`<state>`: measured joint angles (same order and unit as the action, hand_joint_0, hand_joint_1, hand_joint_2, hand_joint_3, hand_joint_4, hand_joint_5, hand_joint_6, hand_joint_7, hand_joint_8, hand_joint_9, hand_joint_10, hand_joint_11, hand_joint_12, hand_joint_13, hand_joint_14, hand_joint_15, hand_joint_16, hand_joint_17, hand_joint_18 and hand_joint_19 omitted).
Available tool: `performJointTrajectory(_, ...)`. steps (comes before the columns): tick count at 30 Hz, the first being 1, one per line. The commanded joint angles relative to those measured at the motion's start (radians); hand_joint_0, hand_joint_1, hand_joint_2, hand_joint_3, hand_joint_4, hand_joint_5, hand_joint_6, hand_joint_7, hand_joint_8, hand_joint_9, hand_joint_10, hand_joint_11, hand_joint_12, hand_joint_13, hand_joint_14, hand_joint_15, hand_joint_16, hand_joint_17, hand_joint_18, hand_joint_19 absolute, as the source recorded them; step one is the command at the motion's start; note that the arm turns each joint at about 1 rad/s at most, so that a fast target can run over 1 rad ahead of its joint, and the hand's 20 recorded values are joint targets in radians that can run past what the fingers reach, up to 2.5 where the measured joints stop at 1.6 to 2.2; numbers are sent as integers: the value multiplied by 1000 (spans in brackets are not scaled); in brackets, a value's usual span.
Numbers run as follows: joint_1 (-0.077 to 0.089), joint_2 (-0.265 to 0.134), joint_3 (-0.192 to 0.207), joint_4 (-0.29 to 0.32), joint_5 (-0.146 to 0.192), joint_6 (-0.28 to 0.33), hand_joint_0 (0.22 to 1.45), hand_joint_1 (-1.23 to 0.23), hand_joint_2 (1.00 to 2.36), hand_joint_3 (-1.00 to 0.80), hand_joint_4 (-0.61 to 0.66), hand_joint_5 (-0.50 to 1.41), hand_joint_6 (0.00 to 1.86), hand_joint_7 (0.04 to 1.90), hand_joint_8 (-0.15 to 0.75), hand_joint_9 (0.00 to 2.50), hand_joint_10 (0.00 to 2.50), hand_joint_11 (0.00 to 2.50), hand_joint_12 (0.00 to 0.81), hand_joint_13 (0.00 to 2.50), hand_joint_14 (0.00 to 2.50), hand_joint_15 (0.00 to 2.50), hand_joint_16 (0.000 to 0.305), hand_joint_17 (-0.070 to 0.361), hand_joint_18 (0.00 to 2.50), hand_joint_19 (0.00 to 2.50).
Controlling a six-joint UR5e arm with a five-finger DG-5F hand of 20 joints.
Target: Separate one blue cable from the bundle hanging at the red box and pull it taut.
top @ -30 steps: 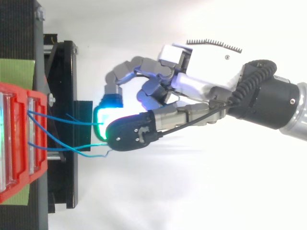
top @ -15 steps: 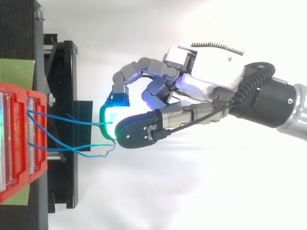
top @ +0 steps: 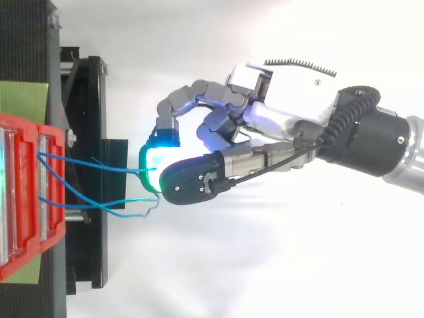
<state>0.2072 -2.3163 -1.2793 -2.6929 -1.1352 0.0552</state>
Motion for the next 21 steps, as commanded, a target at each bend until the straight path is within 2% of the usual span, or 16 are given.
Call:
performJointTrajectory(1,0,0,0,1,0,0,662,-730,1022,-130,85,-147,941,1121,328,987,2133,1116,376,897,2483,1358,34,78,1453,1929)
performJointTrajectory(13,1,0,0,-1,0,0,673,-737,1022,-109,88,-141,934,1164,370,1028,2152,1292,407,949,2472,1438,38,85,1517,2134)
performJointTrajectory(21,0,0,0,-1,0,0,679,-739,1022,-122,92,-142,931,1177,368,1038,2066,1337,402,952,2436,1490,38,85,1519,2164)
